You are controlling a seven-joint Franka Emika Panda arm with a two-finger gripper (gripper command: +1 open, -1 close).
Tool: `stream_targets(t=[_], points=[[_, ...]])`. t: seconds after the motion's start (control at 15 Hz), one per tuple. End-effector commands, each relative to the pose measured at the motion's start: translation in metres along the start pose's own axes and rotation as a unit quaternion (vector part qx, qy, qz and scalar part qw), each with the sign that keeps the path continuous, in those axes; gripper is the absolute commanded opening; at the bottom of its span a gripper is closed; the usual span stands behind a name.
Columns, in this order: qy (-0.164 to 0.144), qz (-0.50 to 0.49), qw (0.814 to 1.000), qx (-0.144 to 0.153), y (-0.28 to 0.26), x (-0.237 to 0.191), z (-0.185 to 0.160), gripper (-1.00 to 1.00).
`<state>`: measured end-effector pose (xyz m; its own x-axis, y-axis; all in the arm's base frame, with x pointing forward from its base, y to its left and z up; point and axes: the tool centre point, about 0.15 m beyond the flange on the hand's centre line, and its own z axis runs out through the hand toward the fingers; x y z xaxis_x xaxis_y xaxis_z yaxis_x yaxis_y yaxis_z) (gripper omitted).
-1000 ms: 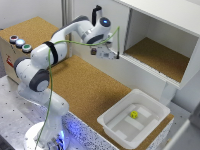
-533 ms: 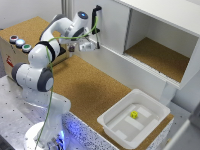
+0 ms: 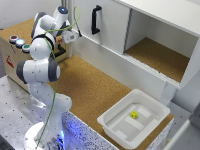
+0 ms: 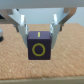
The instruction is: Put the purple block on top of the drawer
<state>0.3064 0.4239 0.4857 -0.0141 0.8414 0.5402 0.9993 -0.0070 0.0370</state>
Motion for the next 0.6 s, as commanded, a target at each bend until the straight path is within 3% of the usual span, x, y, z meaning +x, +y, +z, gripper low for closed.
stream_targets(t=[0.0,0.27,0.47,0.53], points=[[0.025,-0.06,0.995,0.074,-0.009,0.044,0.062,-1.0],[0.028,-0.034,0.997,0.06,-0.001,0.051,0.083,-1.0],[0.018,-0.015,0.999,0.021,0.0,0.052,0.081,-1.0],[0.016,-0.011,1.0,0.014,-0.001,0.049,0.08,1.0]])
